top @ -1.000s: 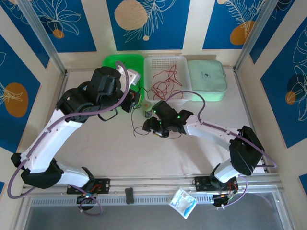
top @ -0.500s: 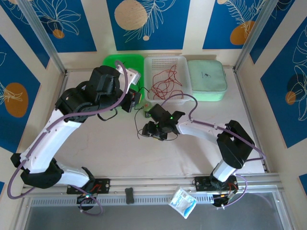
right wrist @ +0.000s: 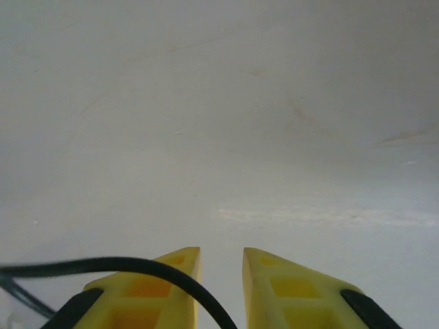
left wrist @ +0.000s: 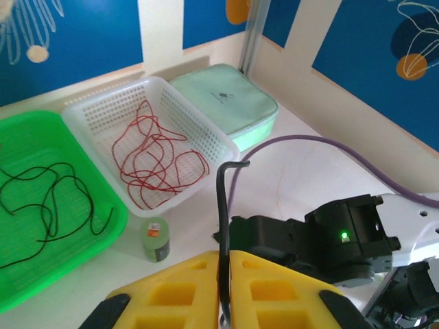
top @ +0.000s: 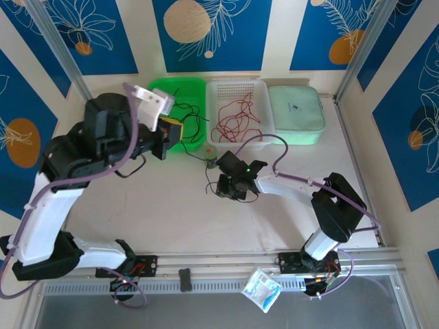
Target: Untangle the cables
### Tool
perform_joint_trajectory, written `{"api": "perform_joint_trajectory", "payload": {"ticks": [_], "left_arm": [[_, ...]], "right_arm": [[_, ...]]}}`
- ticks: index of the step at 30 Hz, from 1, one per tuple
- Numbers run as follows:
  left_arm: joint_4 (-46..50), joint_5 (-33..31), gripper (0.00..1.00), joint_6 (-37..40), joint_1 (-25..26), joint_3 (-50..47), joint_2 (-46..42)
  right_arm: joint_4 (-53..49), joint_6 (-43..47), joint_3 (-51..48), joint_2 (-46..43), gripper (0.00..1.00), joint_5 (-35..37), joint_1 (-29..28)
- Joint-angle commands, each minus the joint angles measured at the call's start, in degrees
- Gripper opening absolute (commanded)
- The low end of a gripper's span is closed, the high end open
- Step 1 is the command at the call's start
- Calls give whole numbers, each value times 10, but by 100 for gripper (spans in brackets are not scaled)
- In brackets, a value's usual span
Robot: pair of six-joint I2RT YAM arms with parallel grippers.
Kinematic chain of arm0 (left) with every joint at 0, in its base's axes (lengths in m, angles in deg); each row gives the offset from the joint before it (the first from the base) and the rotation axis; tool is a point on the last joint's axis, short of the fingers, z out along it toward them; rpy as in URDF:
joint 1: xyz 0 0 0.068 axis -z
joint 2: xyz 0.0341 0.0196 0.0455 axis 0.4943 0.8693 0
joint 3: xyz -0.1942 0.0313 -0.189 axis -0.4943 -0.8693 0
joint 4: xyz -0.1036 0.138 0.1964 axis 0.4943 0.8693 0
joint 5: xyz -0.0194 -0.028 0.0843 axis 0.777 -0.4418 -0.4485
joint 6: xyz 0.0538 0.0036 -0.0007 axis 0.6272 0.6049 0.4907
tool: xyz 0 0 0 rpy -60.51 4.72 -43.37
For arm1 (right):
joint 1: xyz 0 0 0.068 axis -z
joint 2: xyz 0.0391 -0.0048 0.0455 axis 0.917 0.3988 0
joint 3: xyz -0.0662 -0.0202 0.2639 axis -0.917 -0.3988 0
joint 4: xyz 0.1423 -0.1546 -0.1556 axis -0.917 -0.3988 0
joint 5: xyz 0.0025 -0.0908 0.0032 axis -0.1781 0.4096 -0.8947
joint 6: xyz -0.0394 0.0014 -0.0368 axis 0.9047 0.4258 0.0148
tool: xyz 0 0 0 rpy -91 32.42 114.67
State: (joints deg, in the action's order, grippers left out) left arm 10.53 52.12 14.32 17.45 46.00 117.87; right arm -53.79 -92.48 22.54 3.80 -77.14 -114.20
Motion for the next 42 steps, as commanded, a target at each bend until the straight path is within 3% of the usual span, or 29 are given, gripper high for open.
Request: {"api": "perform_joint_trajectory", "payload": {"ticks": [1, 9, 15, 18, 26, 33, 38, 42], "left_arm": [[14, -45, 11, 17, 5, 18, -21], [19, -129, 10, 30, 5, 23, -57], [13, -162, 9, 34, 5, 18, -73], [5, -146, 16, 29, 5, -9, -71], [-44, -65, 57, -35, 4, -203, -51], [-196, 59, 64, -140, 5, -442, 6], [-225, 72, 65, -171, 6, -523, 60], [-265, 76, 73, -188, 7, -579, 72]], "right_arm": [[-24, -6, -19, -23, 18, 24, 7], [-30, -20, -55, -44, 14, 38, 17], [-24, -26, -77, -61, 0, 39, 24], [-28, -23, -74, -68, 0, 44, 24], [-30, 0, -62, -121, 0, 62, 24], [-41, 17, -60, -191, 0, 92, 27], [-43, 17, -65, -209, 0, 91, 31], [-41, 14, -66, -209, 0, 90, 31]]}}
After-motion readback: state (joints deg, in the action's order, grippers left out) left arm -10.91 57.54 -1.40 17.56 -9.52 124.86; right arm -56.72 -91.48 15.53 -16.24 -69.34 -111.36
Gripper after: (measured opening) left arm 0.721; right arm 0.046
